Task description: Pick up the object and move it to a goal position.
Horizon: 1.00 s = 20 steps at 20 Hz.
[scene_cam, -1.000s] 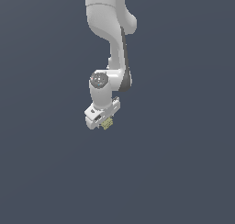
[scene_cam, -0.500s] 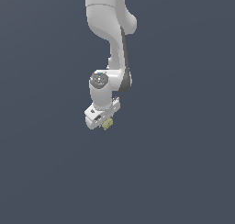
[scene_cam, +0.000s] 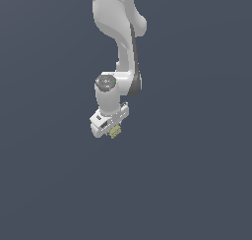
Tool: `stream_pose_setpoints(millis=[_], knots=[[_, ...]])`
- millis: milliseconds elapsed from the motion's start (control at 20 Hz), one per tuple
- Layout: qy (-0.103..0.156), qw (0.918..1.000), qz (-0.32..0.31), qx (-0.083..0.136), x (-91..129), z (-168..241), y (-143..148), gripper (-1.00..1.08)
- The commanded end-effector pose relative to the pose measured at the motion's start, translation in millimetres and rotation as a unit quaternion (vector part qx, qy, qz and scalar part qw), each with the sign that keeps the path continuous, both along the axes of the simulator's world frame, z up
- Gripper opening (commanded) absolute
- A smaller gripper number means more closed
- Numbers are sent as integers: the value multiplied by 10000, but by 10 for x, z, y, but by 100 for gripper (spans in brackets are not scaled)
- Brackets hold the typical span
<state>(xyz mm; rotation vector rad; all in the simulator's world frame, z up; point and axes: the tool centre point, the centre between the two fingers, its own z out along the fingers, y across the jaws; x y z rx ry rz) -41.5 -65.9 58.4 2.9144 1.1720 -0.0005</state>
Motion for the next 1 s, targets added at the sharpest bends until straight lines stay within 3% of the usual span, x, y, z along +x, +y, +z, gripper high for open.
stream_pose_setpoints(millis=[0, 950], knots=[[-5, 10000, 3, 0, 34, 128, 12, -100], [-3, 10000, 12, 12, 504, 1919, 157, -100]])
